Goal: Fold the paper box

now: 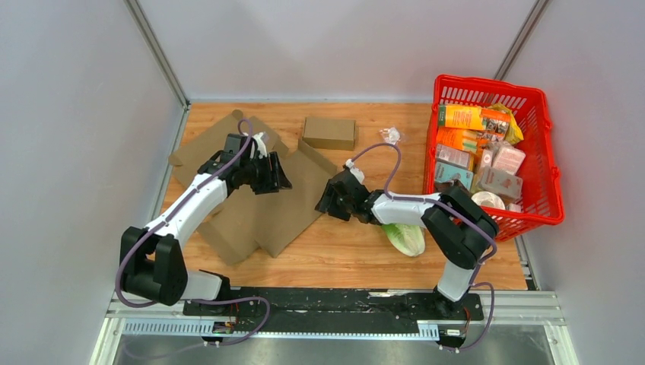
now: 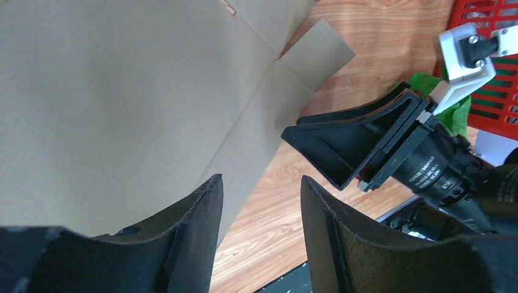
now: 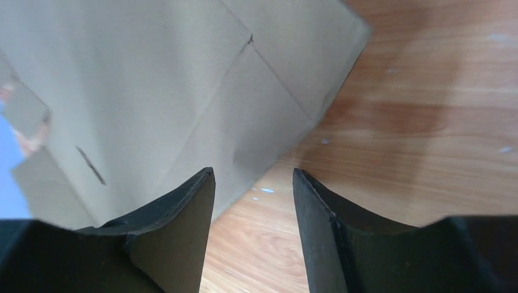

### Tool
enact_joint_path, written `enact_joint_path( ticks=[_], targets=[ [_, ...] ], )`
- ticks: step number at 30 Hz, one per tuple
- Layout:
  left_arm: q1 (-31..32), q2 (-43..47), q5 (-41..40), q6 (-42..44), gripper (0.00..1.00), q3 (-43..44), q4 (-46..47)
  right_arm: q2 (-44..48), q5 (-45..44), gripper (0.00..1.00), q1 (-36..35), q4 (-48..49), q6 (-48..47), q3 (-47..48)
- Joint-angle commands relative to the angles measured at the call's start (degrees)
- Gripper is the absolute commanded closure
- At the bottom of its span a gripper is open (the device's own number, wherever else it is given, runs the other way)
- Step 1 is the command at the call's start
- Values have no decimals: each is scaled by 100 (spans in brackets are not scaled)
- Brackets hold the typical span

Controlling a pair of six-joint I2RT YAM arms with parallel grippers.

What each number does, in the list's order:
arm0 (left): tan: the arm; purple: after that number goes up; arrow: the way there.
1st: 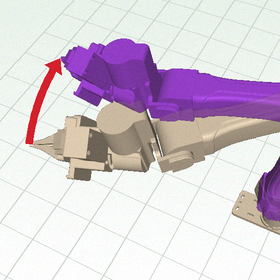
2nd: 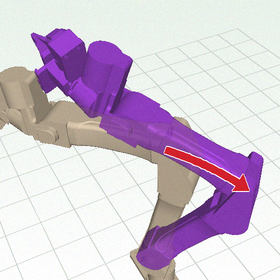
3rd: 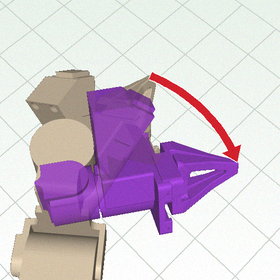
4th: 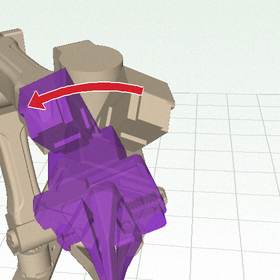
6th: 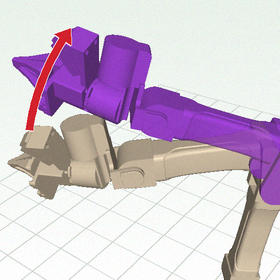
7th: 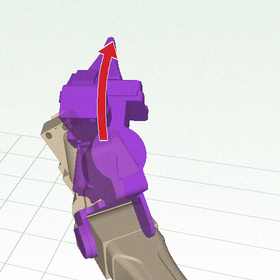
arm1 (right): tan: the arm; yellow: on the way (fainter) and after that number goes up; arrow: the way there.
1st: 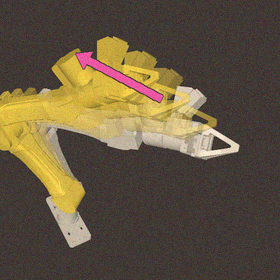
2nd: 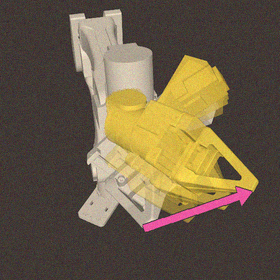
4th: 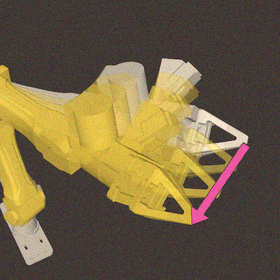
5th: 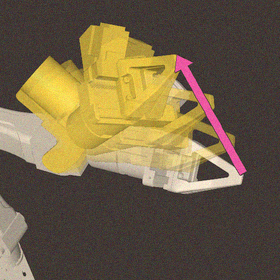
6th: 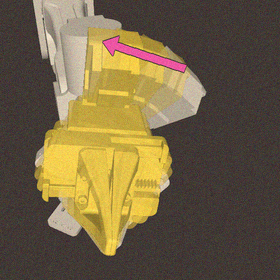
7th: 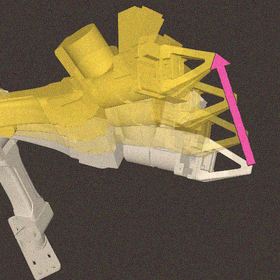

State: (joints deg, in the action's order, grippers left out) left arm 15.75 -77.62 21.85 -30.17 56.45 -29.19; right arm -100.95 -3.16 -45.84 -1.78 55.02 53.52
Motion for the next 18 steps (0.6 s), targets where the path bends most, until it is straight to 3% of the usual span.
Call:
enact_joint_path(
  ticks=[1,6,11,16,18],
  targets=[
    [-10,335,180,-15,42,86,186,-74,-466,45,-153,1292,1579,-403],
    [-10,678,109,-32,43,-28,98,-583,-756,54,-319,2242,2406,-562],
    [-10,1047,110,-41,43,-177,-7,-1040,-1116,63,-469,2700,2530,-509],
    [-10,1372,83,-15,43,-301,-139,-1304,-1398,90,-285,3227,2557,-492],
    [-10,1486,4,46,43,-292,-280,-1349,-1293,100,-145,3595,2093,-413]
  ],
)
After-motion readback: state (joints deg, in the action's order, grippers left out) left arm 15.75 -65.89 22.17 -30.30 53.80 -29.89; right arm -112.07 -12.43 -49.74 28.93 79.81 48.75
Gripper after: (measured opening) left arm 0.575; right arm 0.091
